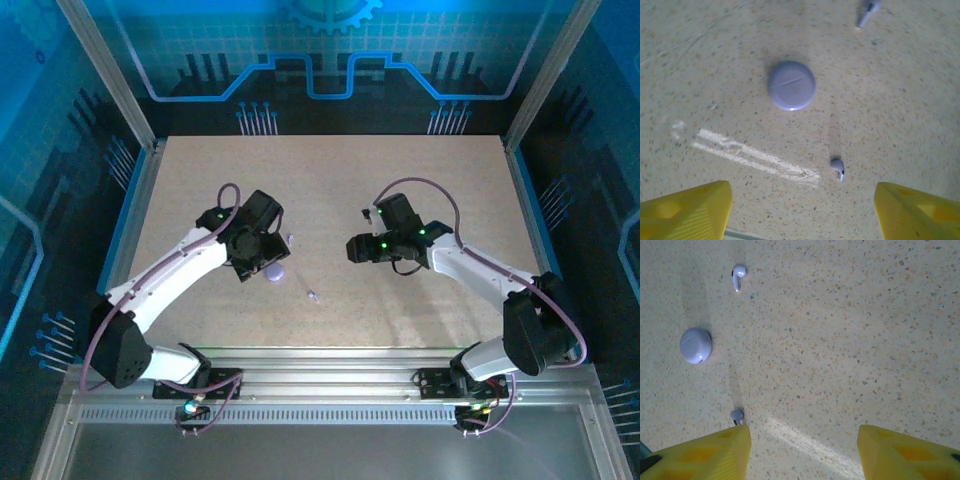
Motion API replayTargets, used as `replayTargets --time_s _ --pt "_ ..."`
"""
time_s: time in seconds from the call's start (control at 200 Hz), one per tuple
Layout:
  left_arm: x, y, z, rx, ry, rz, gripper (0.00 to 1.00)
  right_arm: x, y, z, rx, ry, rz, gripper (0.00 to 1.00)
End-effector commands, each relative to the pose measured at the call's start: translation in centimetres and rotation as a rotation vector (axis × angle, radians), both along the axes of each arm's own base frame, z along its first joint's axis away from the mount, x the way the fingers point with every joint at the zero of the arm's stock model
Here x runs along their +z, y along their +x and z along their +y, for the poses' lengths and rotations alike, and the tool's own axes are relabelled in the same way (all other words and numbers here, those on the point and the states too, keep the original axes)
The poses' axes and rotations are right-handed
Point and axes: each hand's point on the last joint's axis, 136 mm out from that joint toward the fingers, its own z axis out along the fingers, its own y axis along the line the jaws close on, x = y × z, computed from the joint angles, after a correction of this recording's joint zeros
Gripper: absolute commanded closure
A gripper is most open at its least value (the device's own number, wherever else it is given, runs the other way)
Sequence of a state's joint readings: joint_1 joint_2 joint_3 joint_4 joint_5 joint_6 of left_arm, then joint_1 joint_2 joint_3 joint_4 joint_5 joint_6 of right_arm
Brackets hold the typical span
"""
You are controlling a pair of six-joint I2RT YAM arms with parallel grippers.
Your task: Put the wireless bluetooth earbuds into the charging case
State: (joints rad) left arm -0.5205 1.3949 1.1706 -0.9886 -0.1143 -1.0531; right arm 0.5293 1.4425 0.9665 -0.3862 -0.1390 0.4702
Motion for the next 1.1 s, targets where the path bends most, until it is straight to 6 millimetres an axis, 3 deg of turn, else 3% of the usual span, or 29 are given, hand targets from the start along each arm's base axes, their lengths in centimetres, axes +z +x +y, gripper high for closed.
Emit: replayTargets --time_s 0.0,0.195,0.32,0.735,1.096 --pt "-1.3 -0.9 1.2 0.201 0.055 0.126 0.24 0.8 0.7 0.8 -0.02 0.04 -0.046 0.41" --pt "-2.8 -2.8 1.7 0.32 0.216 0.409 0.26 0.5 0.4 1.0 -0.012 0.053 -0.053 0.41" --pt "-4.0 -2.2 0.5 0.346 0.226 0.492 0.24 0.3 0.1 0.7 -0.015 0.05 -0.059 0.41" --pt "-7.9 2.3 -1.7 0.364 0.086 0.349 0.18 0.9 -1.2 -1.8 -0.054 0.0 -0.123 0.41" --pt "-10.1 1.9 -0.7 0.429 0.046 0.347 0.17 1.5 -1.5 -2.0 -0.066 0.014 -0.137 0.41"
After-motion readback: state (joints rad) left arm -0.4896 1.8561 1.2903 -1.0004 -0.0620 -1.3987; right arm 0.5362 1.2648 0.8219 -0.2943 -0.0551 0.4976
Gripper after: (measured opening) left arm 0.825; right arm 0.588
